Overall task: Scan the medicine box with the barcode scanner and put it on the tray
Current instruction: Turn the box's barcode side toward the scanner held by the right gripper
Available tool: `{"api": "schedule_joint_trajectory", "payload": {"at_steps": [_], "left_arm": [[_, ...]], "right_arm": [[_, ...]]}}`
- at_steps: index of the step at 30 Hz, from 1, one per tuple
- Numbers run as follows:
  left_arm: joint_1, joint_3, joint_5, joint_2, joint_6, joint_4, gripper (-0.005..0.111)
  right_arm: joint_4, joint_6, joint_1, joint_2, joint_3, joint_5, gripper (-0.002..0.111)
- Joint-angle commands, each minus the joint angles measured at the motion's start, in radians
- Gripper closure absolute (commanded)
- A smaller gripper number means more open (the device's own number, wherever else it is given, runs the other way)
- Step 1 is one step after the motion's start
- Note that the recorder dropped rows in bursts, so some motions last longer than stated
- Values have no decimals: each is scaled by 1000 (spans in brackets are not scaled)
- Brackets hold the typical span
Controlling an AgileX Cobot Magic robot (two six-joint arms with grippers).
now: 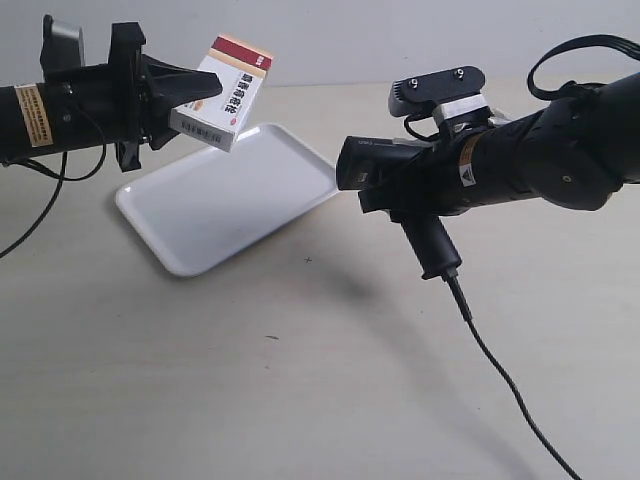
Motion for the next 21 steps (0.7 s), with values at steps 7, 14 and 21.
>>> {"api": "schedule_joint_trajectory", "payload": {"at_steps": [7, 14, 21], "left_arm": [[2, 7, -18, 0, -74, -32, 107], [4, 61, -16, 0, -104, -96, 107], [4, 79, 33, 0, -91, -190, 107]], "right_arm": [[-6, -36, 0, 5, -1, -76, 108], [-6, -45, 0, -4, -91, 34, 108], [2, -39, 13, -4, -89, 71, 108]]}}
